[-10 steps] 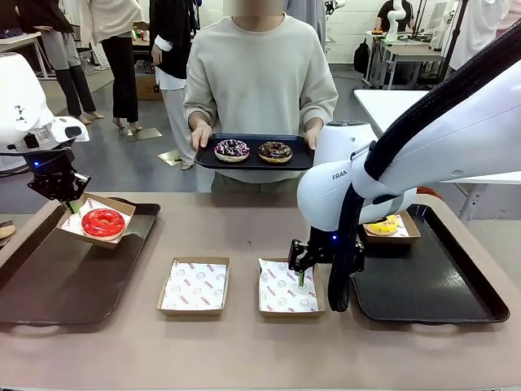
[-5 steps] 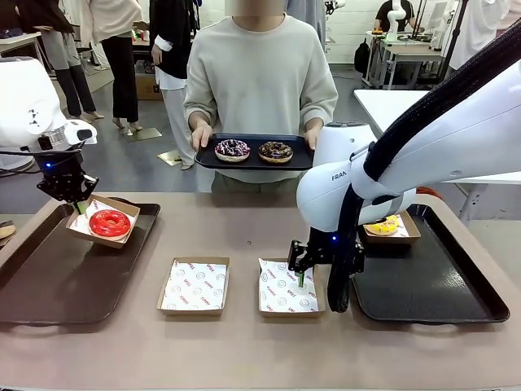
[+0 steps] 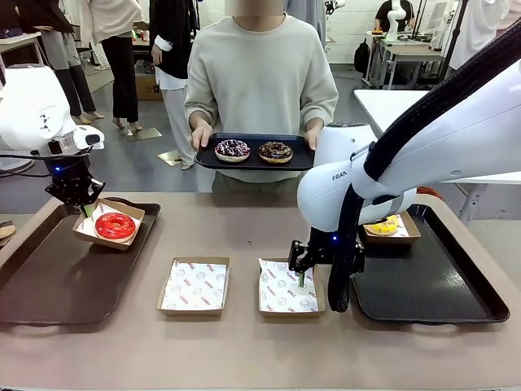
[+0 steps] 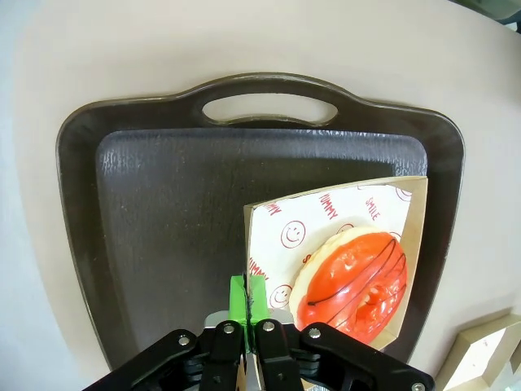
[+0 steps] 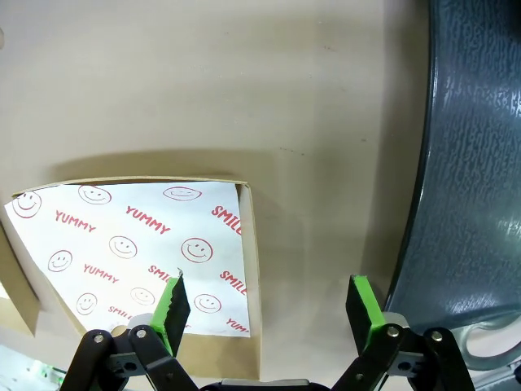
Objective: Individually package the donuts and arrange them on the tray.
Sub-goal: Place the picked Paper togo box on the Handle tray while simultaneously picking up another Paper togo box from the table with the other hand.
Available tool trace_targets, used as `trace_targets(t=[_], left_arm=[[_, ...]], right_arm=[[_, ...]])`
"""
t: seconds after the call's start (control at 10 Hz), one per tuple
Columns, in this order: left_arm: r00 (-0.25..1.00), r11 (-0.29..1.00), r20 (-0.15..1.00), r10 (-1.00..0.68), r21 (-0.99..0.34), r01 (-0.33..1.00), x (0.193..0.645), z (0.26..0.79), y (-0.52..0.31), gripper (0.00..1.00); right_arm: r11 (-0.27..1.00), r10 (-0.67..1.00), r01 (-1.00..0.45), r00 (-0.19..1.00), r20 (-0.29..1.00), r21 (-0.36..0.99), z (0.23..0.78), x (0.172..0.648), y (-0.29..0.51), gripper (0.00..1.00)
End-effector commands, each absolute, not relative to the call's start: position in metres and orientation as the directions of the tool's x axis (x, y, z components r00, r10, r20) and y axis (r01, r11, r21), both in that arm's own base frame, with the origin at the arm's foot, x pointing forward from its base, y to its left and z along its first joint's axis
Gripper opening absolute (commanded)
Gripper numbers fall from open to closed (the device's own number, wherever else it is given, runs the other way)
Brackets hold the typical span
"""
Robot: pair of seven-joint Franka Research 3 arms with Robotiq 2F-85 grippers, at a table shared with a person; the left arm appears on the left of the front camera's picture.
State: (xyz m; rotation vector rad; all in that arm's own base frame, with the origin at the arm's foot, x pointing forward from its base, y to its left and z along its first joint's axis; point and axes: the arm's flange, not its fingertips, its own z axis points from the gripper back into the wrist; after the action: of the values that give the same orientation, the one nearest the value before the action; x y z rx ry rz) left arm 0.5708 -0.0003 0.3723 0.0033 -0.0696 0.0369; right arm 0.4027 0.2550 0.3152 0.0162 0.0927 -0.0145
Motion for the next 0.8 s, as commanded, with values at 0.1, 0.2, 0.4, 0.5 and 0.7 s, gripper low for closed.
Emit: trace_targets(t=[0.1,0.2,0.4,0.5,0.7], left_arm=[[0.997,0.998,0.056,0.06,0.029,-0.062,0.5777,0.371,-0.0034,0.01],[0.997,0.998,0.058,0.06,0.029,-0.062,0.5778,0.3717,-0.0038,0.01],[0.996,0.998,0.061,0.061,0.031,-0.063,0.5778,0.3718,-0.0031,0.01],[0.996,0.997,0.06,0.062,0.033,-0.064,0.5775,0.3716,-0.0031,0.01],[0.997,0.997,0.052,0.065,0.028,-0.066,0.5773,0.3721,-0.0029,0.57]], right_arm=[[0.999,0.008,-0.005,0.996,-0.087,0.035,0.3099,0.4013,0.2532,1.0],[0.999,0.009,-0.006,0.996,-0.085,0.037,0.31,0.4013,0.2535,1.0],[0.999,0.009,-0.005,0.996,-0.084,0.038,0.3099,0.4014,0.2537,1.0],[0.999,0.013,-0.009,0.996,-0.083,0.041,0.3102,0.4015,0.2539,1.0],[0.999,0.018,-0.015,0.996,-0.083,0.04,0.3107,0.4013,0.2551,0.42]])
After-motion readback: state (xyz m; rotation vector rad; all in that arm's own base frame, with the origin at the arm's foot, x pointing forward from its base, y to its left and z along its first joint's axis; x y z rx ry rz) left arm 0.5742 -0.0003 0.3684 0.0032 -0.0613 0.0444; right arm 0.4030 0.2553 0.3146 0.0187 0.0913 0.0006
